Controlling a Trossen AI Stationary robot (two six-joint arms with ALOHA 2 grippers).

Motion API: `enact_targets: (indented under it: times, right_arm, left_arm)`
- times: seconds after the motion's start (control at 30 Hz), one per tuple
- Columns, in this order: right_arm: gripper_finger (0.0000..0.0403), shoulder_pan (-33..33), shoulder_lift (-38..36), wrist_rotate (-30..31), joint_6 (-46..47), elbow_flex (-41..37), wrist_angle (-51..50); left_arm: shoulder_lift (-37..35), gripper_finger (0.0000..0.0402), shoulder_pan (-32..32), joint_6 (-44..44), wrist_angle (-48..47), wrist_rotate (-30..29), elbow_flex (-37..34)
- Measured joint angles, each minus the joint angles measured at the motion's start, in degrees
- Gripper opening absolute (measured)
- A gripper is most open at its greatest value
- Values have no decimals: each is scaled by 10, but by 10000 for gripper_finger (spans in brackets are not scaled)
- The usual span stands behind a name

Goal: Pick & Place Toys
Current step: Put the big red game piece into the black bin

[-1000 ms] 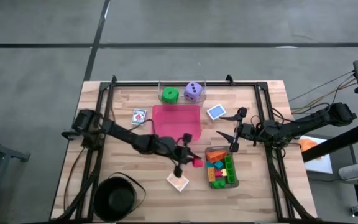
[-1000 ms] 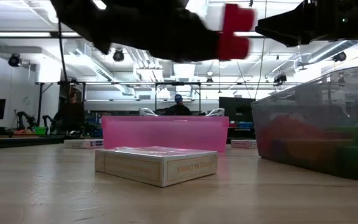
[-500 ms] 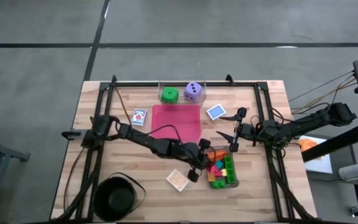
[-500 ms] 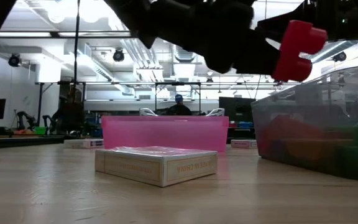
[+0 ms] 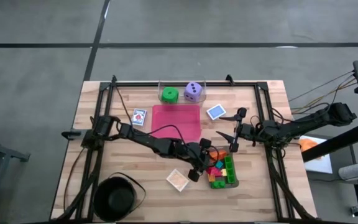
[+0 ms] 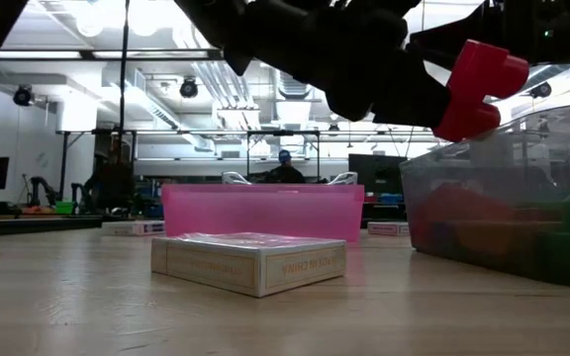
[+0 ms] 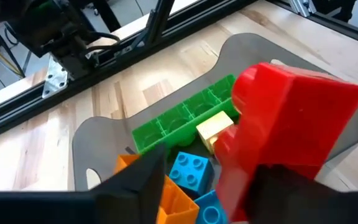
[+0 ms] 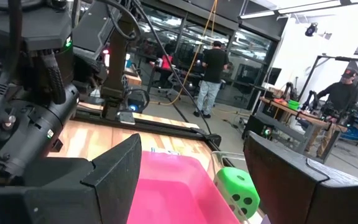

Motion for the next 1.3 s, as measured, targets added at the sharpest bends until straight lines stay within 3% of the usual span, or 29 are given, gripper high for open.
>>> enact_targets:
  times: [0.13, 0.27, 0.6, 0.83, 0.97, 1.3]
  right_arm:
    - [282, 0, -1, 0, 0, 0, 0]
    - [282, 0, -1, 0, 0, 0, 0]
    - [282, 0, -1, 0, 0, 0, 0]
    - [282, 0, -4, 0, 0, 0, 0]
    - [282, 0, -5, 0, 0, 0, 0]
    - [282, 0, -5, 0, -2, 0, 0]
  left_arm:
    - [-1, 236, 0, -12, -12, -1, 4]
    - [-1, 265, 1, -29, -72, -24, 37]
    - [-2, 270, 11, -76, -197, -59, 133]
    - [-2, 270, 24, -138, -208, -63, 131]
    - [-2, 270, 25, -107, -239, -65, 131]
    - [4, 270, 21, -92, -167, -87, 95]
